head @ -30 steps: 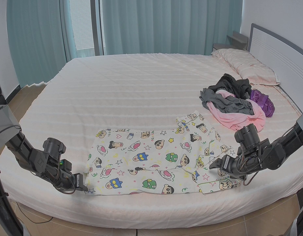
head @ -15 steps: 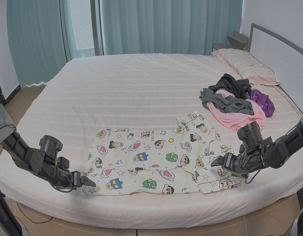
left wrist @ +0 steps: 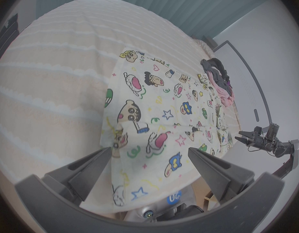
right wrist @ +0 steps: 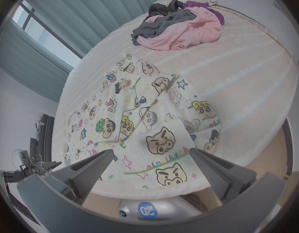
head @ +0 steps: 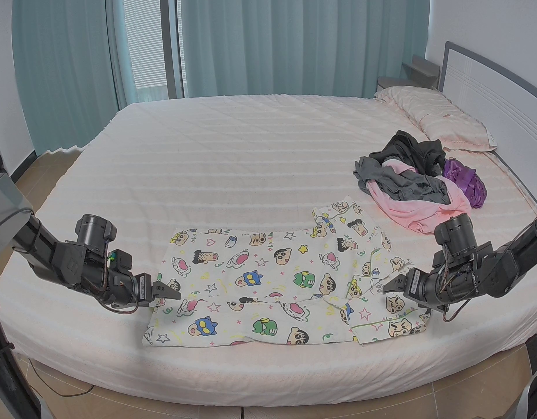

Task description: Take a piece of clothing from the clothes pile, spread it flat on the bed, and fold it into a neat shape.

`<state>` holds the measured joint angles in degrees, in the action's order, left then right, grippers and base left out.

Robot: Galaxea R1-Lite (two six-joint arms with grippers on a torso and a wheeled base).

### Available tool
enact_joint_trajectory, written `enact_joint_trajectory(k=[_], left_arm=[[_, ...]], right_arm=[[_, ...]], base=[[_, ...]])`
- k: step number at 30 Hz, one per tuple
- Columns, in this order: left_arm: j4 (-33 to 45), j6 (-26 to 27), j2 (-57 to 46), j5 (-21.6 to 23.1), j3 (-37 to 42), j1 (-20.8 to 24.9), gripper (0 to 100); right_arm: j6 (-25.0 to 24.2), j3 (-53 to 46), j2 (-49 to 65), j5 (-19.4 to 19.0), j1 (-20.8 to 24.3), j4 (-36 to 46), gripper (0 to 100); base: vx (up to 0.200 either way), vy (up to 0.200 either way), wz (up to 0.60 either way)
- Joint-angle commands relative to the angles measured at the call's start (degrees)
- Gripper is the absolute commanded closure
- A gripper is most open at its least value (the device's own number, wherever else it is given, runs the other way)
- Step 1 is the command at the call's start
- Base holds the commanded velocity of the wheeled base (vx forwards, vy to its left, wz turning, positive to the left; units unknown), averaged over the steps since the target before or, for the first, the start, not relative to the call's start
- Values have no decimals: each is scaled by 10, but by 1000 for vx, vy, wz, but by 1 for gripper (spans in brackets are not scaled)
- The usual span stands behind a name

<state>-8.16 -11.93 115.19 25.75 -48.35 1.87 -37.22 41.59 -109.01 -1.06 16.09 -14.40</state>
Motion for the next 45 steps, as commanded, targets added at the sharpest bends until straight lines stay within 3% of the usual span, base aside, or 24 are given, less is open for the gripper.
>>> enact_joint_trajectory(k=[1,6,13,14,20,29,40,45], left_arm=[[-27,0,50,5,-24,2,0],[-64,0,78,5,-24,3,0],[-65,2,96,6,-36,5,0],[-65,2,96,6,-36,5,100],[-65,0,101,6,-37,5,100],[-62,0,84,5,-26,5,100],[-61,0,75,4,-26,5,100],[-60,0,75,2,-27,5,100]], right_arm=[[17,-37,2,-19,-18,-46,0],[73,-83,2,-57,-42,-112,0],[108,-106,-2,-127,-76,-148,0],[109,-106,-2,-127,-77,-148,0],[137,-100,-12,-180,-110,-151,0],[171,-85,-78,-199,-135,-230,0],[188,-41,-157,-277,-139,-237,0],[188,-30,-179,-281,-142,-237,0]], base=[[0,0,0],[0,0,0],[0,0,0],[0,0,0],[0,0,0],[0,0,0],[0,0,0],[0,0,0]])
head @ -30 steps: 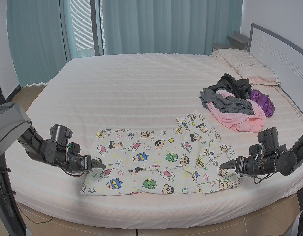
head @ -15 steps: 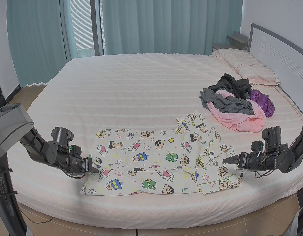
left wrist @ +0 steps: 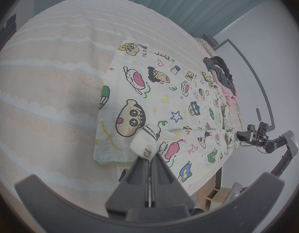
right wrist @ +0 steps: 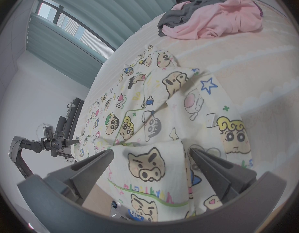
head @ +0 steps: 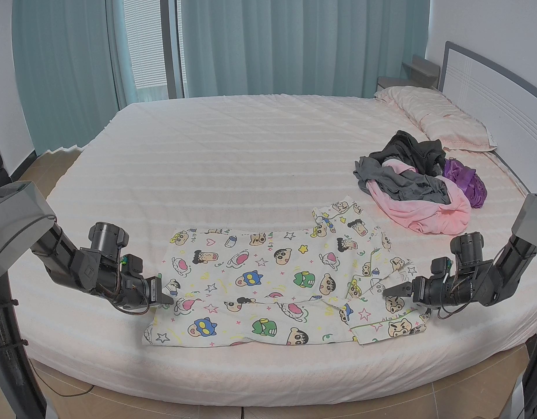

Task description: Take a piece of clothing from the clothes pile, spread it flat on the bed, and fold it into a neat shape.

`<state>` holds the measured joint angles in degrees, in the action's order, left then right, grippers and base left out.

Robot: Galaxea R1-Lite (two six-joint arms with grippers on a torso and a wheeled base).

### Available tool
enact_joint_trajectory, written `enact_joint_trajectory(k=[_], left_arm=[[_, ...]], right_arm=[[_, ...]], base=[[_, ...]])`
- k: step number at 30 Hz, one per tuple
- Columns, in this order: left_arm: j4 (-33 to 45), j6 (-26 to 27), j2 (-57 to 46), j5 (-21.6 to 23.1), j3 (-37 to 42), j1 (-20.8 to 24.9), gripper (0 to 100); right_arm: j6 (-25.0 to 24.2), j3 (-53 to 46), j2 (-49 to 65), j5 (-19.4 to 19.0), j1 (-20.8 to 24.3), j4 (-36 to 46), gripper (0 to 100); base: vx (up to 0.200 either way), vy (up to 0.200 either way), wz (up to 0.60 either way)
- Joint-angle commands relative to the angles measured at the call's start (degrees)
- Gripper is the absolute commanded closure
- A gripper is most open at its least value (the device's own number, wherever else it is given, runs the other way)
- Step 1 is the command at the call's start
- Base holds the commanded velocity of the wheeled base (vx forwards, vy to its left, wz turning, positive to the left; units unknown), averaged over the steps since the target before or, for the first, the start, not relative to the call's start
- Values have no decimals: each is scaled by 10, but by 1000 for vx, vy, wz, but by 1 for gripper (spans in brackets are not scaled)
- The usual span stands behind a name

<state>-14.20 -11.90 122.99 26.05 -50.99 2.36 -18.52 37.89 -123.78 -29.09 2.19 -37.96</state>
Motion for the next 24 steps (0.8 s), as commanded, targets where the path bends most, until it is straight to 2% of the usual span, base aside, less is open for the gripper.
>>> enact_joint_trajectory(k=[1,2,3,5,8,9,10,14,24], left_arm=[[1,-1,-4,-1,-1,0,100],[1,-1,-4,-2,-1,0,100],[1,-1,-6,-2,0,0,100],[1,-1,-6,-2,0,0,100],[2,-1,-22,-3,12,0,100],[2,-1,-22,-3,12,0,100],[2,-1,-35,-3,20,0,100],[3,-1,-61,-4,39,0,100],[2,1,-147,-4,107,0,100]], right_arm=[[1,7,-33,-5,-4,-1,0],[1,7,-35,-8,-5,-1,0],[1,6,-36,-11,-7,-2,100],[1,6,-36,-12,-9,-2,100],[2,-4,-25,-49,-24,-3,100],[2,-4,-25,-49,-24,-3,100],[2,-10,-15,-68,-31,-3,100],[2,-25,8,-98,-40,-7,100],[-4,-106,38,-106,-41,-131,100]], base=[[0,0,0],[0,0,0],[0,0,0],[0,0,0],[0,0,0],[0,0,0],[0,0,0],[0,0,0],[0,0,0]])
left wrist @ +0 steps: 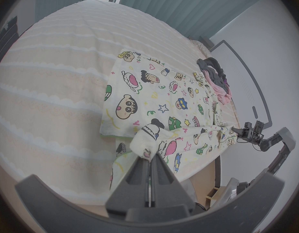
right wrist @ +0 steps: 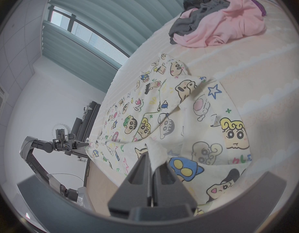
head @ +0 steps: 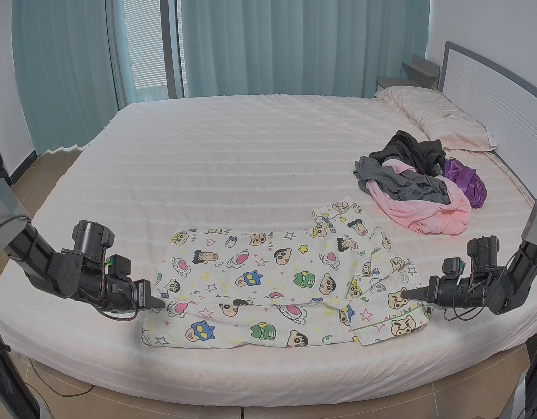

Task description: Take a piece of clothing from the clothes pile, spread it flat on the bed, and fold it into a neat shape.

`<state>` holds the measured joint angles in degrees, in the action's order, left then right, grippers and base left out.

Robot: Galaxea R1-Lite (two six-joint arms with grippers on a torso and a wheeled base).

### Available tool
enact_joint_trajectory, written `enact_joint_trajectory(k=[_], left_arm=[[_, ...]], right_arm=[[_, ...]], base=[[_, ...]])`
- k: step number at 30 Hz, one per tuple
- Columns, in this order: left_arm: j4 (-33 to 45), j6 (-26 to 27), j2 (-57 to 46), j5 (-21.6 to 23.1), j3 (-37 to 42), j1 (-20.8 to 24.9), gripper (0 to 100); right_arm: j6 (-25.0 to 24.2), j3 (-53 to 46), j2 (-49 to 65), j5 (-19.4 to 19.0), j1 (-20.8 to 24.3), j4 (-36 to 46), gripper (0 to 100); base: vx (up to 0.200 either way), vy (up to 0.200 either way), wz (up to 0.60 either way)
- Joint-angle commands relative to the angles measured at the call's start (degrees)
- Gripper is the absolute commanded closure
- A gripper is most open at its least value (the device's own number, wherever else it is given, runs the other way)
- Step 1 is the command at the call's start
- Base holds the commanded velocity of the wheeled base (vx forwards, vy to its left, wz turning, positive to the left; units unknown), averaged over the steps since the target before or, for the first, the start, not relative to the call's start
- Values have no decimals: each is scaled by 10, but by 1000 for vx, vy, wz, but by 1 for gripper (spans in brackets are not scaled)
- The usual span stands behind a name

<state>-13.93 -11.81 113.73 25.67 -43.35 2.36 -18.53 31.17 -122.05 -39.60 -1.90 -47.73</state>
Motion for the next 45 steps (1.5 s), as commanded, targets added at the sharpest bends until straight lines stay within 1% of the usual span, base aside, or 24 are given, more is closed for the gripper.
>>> enact_joint_trajectory(k=[1,3,5,8,13,15,16,18,24,25,28,31,39,44,45], left_arm=[[0,0,-56,0,32,0,100],[0,0,-81,0,49,0,100],[0,-1,-89,0,55,0,100],[0,-1,-105,-1,62,-2,100],[0,-8,-105,-6,59,-4,100],[0,-8,-98,-12,56,-4,100],[-5,-8,-70,-22,48,-3,100],[-5,-8,-53,-27,36,-2,100],[-4,-19,7,-30,-7,0,100],[-4,-37,26,-30,-24,2,100],[-5,-68,52,-30,-54,11,100],[-3,-84,70,-31,-79,13,100],[-1,-88,102,-33,-106,13,100],[-2,-95,121,-48,-123,14,100],[-2,-110,125,-57,-131,17,100]], right_arm=[[-4,-40,22,-1,0,-36,100],[-5,-61,23,-3,1,-76,100],[-6,-68,24,-3,1,-97,100],[-19,-77,26,0,2,-143,100],[-41,-75,25,5,3,-183,100],[-43,-74,25,5,4,-185,100],[-44,-72,20,6,6,-185,100],[-44,-68,16,6,6,-185,100],[-45,-42,-2,14,5,-185,100],[-48,-30,-11,27,6,-182,100],[-54,-14,-25,37,8,-182,100],[-56,-3,-35,38,10,-178,100],[-56,17,-68,53,19,-178,100],[-56,35,-88,67,25,-178,100],[-56,37,-91,68,25,-178,100]], base=[[0,0,0],[0,0,0],[0,0,0],[0,0,0],[0,0,0],[0,0,0],[0,0,0],[0,0,0],[0,0,0],[0,0,0],[0,0,0],[0,0,0],[0,0,0],[0,0,0],[0,0,0]])
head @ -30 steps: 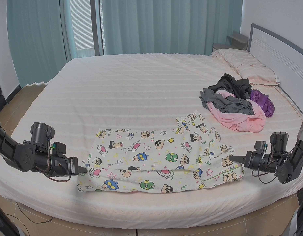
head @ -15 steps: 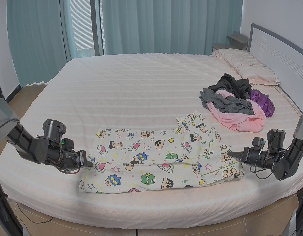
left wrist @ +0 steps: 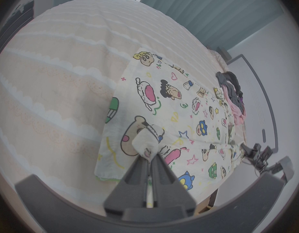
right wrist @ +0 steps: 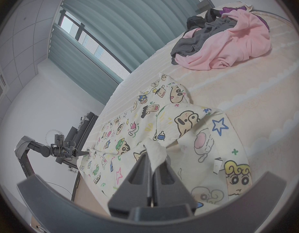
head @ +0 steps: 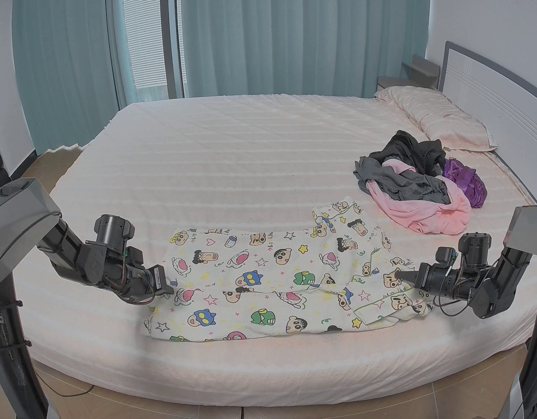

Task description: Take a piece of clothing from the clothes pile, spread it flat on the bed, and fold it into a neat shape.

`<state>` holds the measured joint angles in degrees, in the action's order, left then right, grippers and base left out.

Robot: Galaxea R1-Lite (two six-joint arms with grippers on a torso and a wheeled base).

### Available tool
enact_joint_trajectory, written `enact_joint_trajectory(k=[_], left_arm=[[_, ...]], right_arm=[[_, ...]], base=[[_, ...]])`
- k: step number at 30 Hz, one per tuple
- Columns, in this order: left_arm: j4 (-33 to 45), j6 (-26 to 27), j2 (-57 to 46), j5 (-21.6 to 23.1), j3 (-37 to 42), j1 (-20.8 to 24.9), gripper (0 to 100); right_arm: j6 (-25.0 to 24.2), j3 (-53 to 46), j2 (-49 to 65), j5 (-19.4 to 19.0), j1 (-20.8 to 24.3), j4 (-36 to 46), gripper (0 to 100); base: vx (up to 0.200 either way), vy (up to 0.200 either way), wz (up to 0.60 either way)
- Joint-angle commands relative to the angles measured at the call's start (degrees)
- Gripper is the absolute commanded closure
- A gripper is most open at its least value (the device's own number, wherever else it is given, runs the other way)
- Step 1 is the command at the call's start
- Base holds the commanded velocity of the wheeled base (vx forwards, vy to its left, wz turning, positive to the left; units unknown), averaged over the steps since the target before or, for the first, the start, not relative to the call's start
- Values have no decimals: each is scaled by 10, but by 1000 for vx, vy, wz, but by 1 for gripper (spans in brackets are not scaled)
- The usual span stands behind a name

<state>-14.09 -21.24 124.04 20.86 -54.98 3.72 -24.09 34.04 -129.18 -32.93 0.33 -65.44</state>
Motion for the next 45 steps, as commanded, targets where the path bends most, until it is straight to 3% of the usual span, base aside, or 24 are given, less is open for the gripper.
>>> enact_joint_trajectory(k=[1,2,11,15,24,27,30,40,45], left_arm=[[-1,-25,23,-13,-20,5,100],[-1,-27,23,-13,-20,5,0],[2,-50,-12,-6,-12,2,0],[1,-50,-49,-2,11,-13,0],[-3,-57,-143,63,100,-48,0],[-5,-101,-179,67,128,-48,0],[-5,-115,-190,80,144,-48,0],[-5,-115,-187,88,153,-49,0],[-5,-110,-180,78,153,-49,0]], right_arm=[[0,9,-21,1,3,0,100],[0,9,-22,1,3,0,0],[-27,-5,10,12,-8,-8,0],[-55,-18,48,45,-16,-8,0],[-108,-107,139,116,-18,-9,0],[-171,-137,191,121,-16,-8,0],[-188,-155,211,121,-16,-7,0],[-188,-170,203,117,-17,-7,0],[-188,-172,197,117,-16,-6,0]], base=[[0,0,0],[0,0,0],[0,0,0],[0,0,0],[0,0,0],[133,0,0],[200,0,0],[200,0,0],[0,0,0]])
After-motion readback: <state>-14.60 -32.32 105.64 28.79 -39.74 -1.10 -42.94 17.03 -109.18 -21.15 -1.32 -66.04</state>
